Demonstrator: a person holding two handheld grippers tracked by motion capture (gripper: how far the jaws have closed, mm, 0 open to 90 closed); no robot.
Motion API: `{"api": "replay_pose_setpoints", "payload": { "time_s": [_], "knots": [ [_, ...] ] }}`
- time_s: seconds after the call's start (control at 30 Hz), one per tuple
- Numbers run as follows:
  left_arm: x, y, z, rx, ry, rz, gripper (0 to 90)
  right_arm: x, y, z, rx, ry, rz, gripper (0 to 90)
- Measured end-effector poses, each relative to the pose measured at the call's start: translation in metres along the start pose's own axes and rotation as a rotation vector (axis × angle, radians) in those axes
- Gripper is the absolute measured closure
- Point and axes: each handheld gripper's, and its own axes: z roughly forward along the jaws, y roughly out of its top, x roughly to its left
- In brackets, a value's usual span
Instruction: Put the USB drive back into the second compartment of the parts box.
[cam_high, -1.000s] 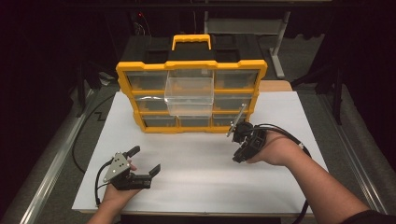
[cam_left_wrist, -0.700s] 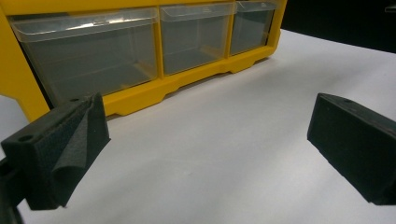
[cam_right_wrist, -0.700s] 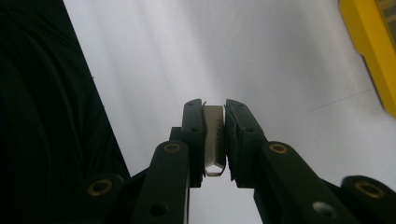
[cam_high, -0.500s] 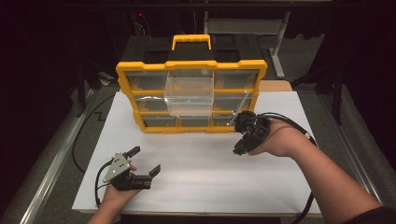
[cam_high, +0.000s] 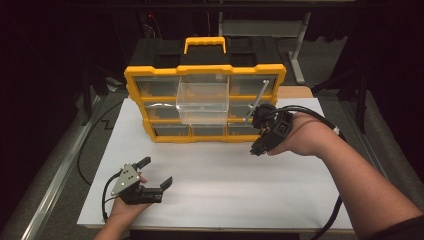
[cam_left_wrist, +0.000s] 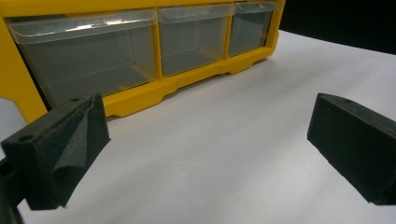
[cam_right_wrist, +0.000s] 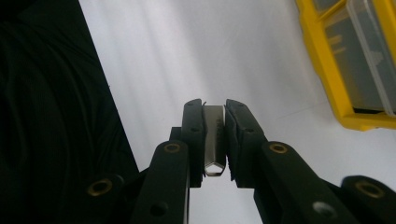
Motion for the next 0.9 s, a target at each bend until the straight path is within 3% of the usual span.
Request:
{"api": "replay_pose_setpoints", "payload": {
  "time_s": [0.4, 0.9],
  "knots": [
    [0.0, 0.0, -0.001, -0.001, -0.005, 0.003, 0.4, -0.005, 0.007, -0.03, -0.022, -0.019, 0.014, 80.2],
    [-0.001, -0.001, -0.001, 0.001, -0.011, 0.007, 0.5, -0.002, 0.024, -0.062, -0.026, -0.044, -0.008, 80.2]
  ]
}}
